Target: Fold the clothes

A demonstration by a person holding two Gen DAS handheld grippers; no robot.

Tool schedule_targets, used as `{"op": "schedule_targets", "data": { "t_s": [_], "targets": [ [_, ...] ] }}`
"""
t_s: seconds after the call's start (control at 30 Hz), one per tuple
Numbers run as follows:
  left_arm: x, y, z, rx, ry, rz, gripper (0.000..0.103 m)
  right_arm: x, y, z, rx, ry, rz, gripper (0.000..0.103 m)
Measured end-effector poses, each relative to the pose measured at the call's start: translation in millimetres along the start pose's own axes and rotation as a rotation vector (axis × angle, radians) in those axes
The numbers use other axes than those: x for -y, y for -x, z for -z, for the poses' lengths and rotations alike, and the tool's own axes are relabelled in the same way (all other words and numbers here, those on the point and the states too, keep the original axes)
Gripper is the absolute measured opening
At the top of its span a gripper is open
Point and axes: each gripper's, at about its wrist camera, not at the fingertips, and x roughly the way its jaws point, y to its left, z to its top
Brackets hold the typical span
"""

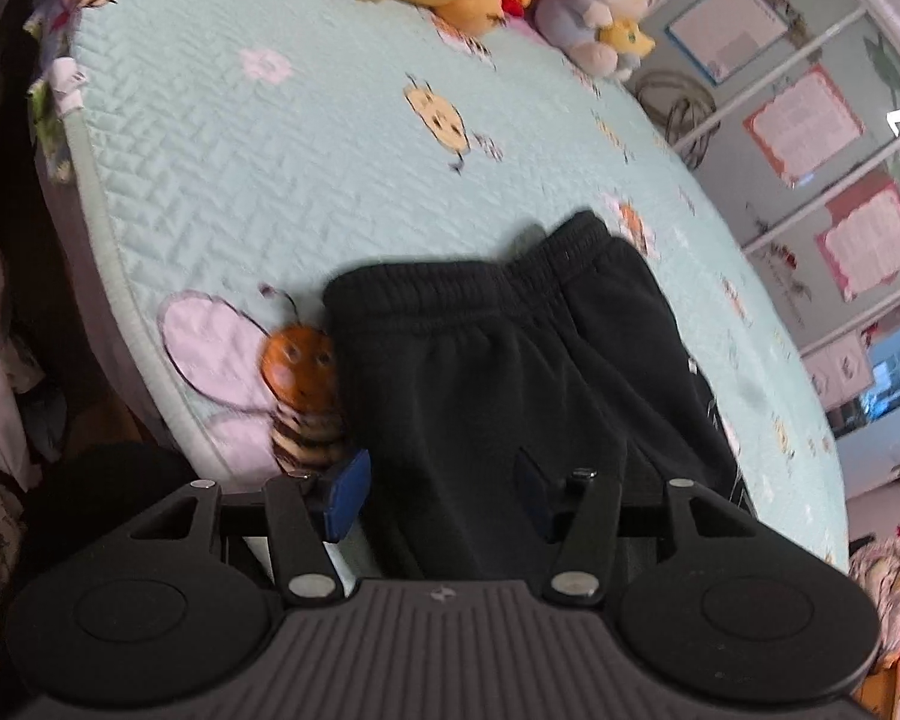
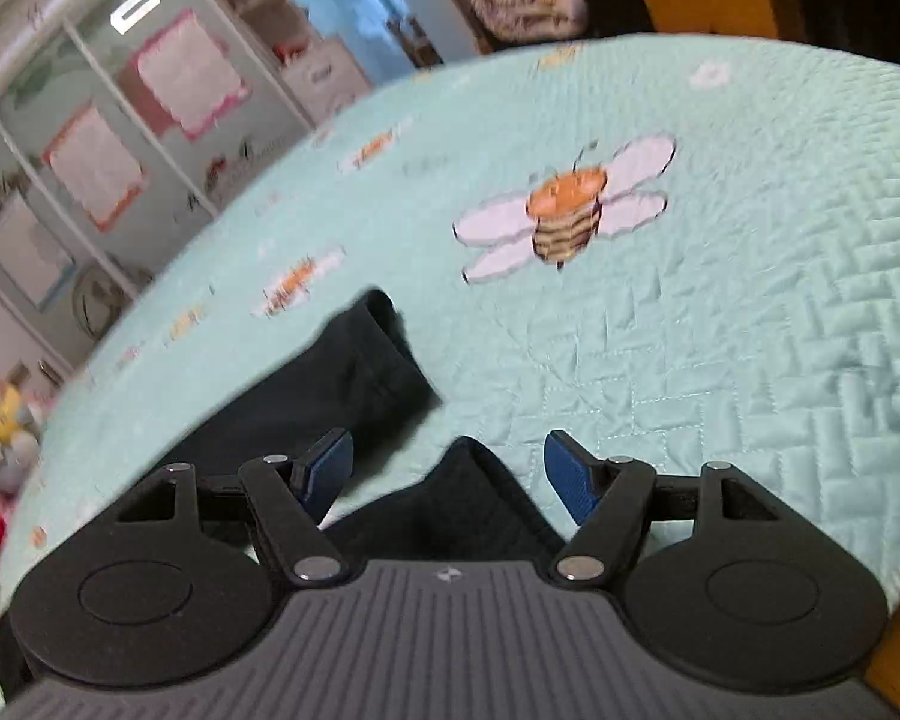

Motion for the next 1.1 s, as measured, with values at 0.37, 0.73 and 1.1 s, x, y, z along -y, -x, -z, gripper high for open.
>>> {"op": "schedule_targets", "data": {
  "t_s": [0.37,0.73,1.1],
  "targets": [
    [27.3,-12.1,13.6,-0.029,-0.061,0.000,0.056,41.9,15.0,39.3,0.065,-0.071,0.045,0.000],
    [32.7,-18.8,26.3,-0.062,-0.063,0.012,0.056,-24.5,35.8,31.8,0.158,-0.143,-0.223,0.055],
    [13.6,-10.5,17.9,-0.039,-0.010,-0.030,0.059,-50.5,-79.4,35.4,0.020,-0.406,-0.098,0.003]
  ]
}}
